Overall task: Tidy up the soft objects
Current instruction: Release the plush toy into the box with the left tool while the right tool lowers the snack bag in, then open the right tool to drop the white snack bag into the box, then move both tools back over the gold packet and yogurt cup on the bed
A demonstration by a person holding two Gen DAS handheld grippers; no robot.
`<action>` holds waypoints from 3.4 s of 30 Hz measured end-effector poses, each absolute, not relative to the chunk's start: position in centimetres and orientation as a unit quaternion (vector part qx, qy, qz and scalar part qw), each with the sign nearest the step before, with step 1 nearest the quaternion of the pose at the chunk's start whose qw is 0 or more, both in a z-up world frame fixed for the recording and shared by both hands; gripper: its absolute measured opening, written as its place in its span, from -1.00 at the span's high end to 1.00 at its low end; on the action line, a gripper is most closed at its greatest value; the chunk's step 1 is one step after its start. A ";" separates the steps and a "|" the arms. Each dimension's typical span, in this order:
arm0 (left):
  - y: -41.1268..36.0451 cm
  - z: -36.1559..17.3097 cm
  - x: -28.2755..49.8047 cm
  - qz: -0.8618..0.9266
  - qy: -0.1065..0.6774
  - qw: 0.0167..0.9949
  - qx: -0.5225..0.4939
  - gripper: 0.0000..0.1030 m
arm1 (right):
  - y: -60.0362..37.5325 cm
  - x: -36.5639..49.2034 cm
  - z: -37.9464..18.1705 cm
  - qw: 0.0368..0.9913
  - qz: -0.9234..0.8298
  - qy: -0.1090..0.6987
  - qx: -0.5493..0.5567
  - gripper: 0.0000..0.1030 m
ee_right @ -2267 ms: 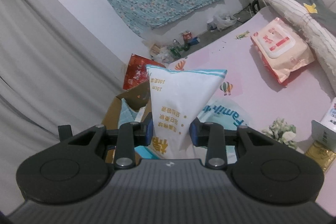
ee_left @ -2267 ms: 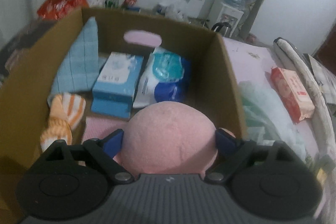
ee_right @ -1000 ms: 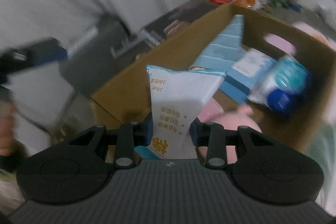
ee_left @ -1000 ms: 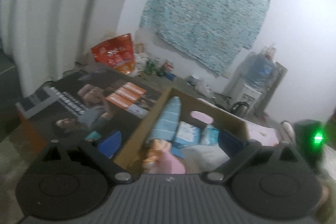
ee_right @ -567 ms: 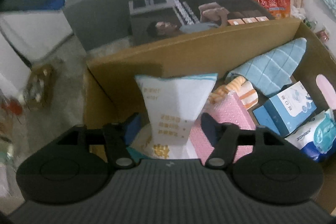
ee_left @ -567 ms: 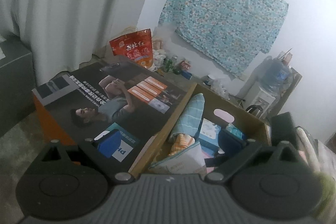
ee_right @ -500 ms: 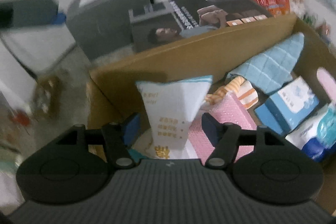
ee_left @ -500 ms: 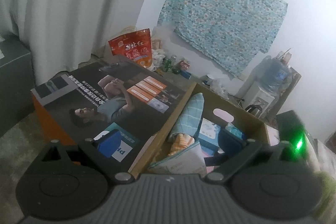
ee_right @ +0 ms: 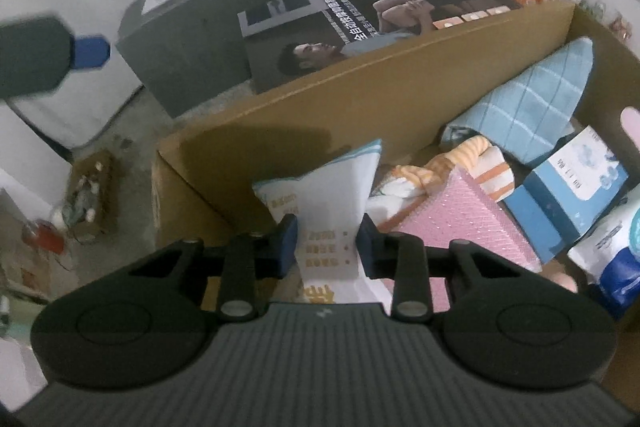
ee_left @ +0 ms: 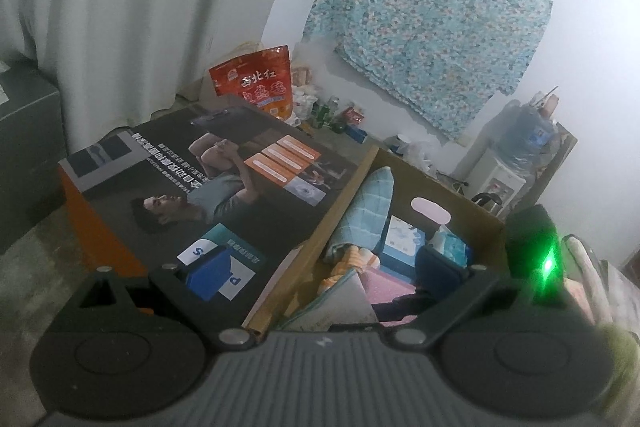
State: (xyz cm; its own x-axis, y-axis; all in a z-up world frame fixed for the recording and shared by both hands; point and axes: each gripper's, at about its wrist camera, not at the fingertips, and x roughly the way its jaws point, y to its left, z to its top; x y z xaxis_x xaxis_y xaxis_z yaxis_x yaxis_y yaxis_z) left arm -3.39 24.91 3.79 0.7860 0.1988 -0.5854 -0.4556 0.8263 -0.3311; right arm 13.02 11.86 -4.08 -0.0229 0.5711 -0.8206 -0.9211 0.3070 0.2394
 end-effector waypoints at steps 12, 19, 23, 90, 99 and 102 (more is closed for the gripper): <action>24.5 3.8 -3.1 0.176 0.278 0.915 -0.232 -0.93 | 13.3 9.2 -4.1 0.678 0.553 0.372 -0.310 0.42; 24.5 3.8 -3.0 0.179 0.280 0.914 -0.234 -0.93 | 13.5 11.5 -5.0 0.649 0.580 0.449 -0.201 0.39; 24.5 3.7 -3.0 0.176 0.281 0.914 -0.234 -0.93 | 12.6 13.4 -5.6 0.640 0.578 0.489 -0.133 0.38; -10.9 0.5 4.5 -0.243 0.364 0.899 -0.002 -0.97 | -46.5 1.0 -6.0 0.895 0.108 0.327 0.285 -0.49; -21.8 -3.4 8.0 -0.333 0.402 0.851 0.064 -0.97 | -50.0 2.1 -8.0 0.893 0.086 0.309 0.316 0.07; -24.5 -5.0 9.9 -0.334 0.412 0.844 0.077 -0.93 | -50.7 3.0 -7.6 0.896 0.087 0.307 0.309 0.11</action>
